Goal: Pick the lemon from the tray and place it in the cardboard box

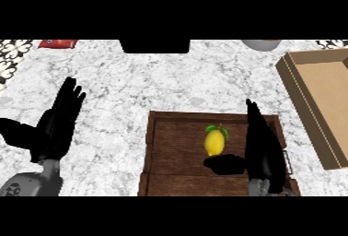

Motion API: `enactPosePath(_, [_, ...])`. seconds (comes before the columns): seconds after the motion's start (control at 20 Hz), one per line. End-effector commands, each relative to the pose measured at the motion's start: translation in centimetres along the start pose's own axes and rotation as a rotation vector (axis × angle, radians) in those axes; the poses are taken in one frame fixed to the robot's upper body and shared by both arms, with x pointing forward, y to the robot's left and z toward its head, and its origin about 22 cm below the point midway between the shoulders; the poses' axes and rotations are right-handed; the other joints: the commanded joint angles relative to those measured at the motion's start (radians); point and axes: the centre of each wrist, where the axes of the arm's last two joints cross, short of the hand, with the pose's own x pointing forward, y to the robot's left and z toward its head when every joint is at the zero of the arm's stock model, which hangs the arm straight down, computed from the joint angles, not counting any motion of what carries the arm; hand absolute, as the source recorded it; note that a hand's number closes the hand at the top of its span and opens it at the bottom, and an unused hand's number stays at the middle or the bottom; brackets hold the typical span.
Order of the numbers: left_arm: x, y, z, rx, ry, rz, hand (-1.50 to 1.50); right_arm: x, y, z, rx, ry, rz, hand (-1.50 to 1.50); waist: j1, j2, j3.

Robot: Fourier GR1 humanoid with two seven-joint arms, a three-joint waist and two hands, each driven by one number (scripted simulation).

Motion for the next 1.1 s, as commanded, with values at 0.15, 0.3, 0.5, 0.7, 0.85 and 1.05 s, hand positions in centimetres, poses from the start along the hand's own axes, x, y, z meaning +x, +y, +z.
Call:
enactPosePath(0.15, [0.7, 1.0, 0.7, -0.008, 0.006, -0.015, 0.00, -0.2, 0.7, 0.1, 0.016, 0.141, -0.060, -1.50, 0.000, -0.002, 0.000])
enactPosePath(0.3, [0.5, -1.0, 0.3, 0.003, 0.006, 0.013, 0.00, -0.9, 1.9, -1.8, 0.017, 0.143, -0.056, -1.50, -0.003, 0.000, 0.000])
enactPosePath(0.5, [1.0, -0.7, -0.1, 0.005, 0.002, 0.007, 0.00, 0.6, 1.5, -1.8, 0.004, 0.155, -0.013, -1.50, -0.002, -0.001, 0.000])
enactPosePath(0.7, [0.6, 0.6, 0.5, 0.012, 0.004, 0.009, 0.00, 0.1, 2.3, -1.9, 0.006, 0.175, -0.010, -1.50, -0.001, -0.001, 0.000])
enactPosePath(0.85, [-0.5, -1.7, 1.6, 0.007, -0.001, 0.002, 0.00, -0.6, 2.2, -2.9, 0.006, 0.170, -0.015, -1.50, -0.001, -0.001, 0.000])
enactPosePath(1.05, [0.8, -0.2, 0.2, -0.002, 0.010, -0.007, 0.00, -0.5, 3.6, -2.8, 0.028, 0.166, 0.003, -1.50, -0.001, -0.001, 0.000])
